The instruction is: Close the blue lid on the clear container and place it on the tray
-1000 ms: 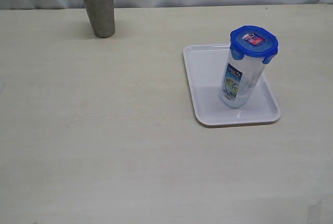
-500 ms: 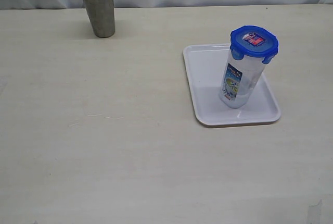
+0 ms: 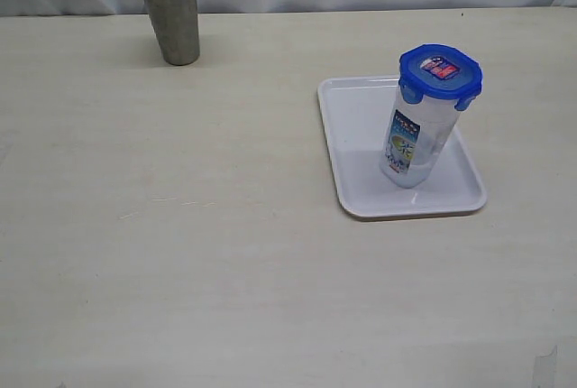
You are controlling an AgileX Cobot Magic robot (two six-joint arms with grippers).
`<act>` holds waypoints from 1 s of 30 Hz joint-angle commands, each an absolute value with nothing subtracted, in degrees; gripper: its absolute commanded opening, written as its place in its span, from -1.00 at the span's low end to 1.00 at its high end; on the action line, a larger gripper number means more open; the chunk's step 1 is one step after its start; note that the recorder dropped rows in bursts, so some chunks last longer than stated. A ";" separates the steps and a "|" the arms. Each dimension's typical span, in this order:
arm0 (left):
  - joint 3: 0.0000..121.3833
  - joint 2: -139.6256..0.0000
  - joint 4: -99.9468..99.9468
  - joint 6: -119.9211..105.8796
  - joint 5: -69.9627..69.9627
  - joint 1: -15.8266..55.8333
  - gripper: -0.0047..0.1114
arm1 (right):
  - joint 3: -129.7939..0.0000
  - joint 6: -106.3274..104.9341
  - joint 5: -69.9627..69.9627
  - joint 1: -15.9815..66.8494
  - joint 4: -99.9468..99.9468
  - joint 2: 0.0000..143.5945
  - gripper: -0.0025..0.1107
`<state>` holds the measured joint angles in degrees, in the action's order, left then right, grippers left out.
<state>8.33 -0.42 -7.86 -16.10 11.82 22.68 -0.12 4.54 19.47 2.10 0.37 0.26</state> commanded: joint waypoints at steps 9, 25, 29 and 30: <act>0.00 0.00 -7.52 -13.02 10.04 16.38 -0.92 | 0.00 4.71 19.46 2.08 0.58 0.00 -0.88; 0.00 0.00 2.61 4.42 17.68 15.90 -0.92 | 0.00 4.71 19.46 2.08 0.58 0.00 -0.88; 0.00 0.00 2.41 4.08 17.68 15.90 -0.92 | 0.00 4.71 19.46 2.08 0.58 0.00 -0.88; 0.00 0.00 2.27 3.89 17.68 15.58 -0.92 | 0.00 4.71 19.46 2.08 0.58 0.00 -0.88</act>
